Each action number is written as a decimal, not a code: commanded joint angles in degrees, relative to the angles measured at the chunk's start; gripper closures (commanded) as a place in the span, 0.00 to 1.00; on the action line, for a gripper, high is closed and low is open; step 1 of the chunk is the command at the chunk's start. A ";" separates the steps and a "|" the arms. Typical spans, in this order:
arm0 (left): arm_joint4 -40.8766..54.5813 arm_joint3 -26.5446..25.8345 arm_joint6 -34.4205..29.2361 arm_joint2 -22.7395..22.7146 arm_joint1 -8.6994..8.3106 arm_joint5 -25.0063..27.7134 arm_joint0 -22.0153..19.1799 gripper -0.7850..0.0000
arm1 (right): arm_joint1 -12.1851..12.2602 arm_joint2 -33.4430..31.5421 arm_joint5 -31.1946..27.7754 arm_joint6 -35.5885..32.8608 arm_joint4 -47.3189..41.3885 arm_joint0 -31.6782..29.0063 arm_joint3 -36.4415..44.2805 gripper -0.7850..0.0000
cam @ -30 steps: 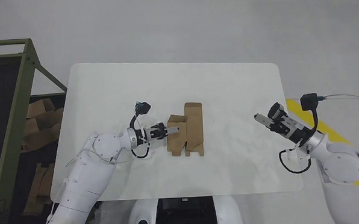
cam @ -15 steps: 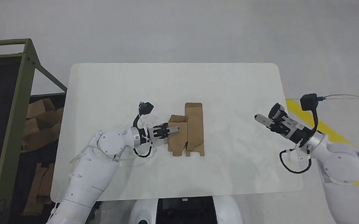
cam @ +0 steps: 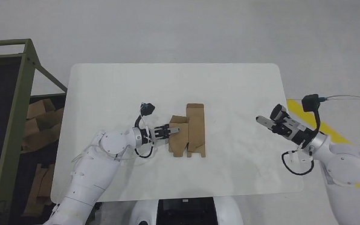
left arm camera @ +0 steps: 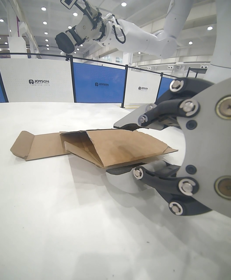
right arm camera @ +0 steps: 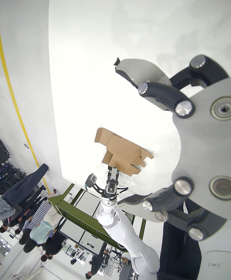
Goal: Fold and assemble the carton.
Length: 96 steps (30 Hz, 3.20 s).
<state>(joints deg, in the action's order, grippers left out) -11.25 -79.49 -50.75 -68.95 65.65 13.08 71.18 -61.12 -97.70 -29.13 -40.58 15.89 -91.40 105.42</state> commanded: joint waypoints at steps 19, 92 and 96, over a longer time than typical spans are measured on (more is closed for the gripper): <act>-1.84 0.90 2.56 2.52 0.01 -1.80 -1.17 0.84 | 0.68 0.32 -0.10 0.98 -0.17 -0.83 0.23 0.00; 20.55 -18.80 2.42 -14.36 -3.69 5.69 8.91 1.00 | -1.14 26.16 4.19 -4.23 -27.80 15.55 -13.51 0.00; 20.25 -19.67 2.66 -13.97 -3.75 6.35 9.61 1.00 | -1.88 29.19 3.75 -3.36 -28.92 18.12 -15.22 0.00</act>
<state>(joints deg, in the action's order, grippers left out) 9.17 -98.95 -48.13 -83.07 61.91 19.32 80.61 -62.81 -69.31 -25.21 -44.33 -12.91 -73.88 90.62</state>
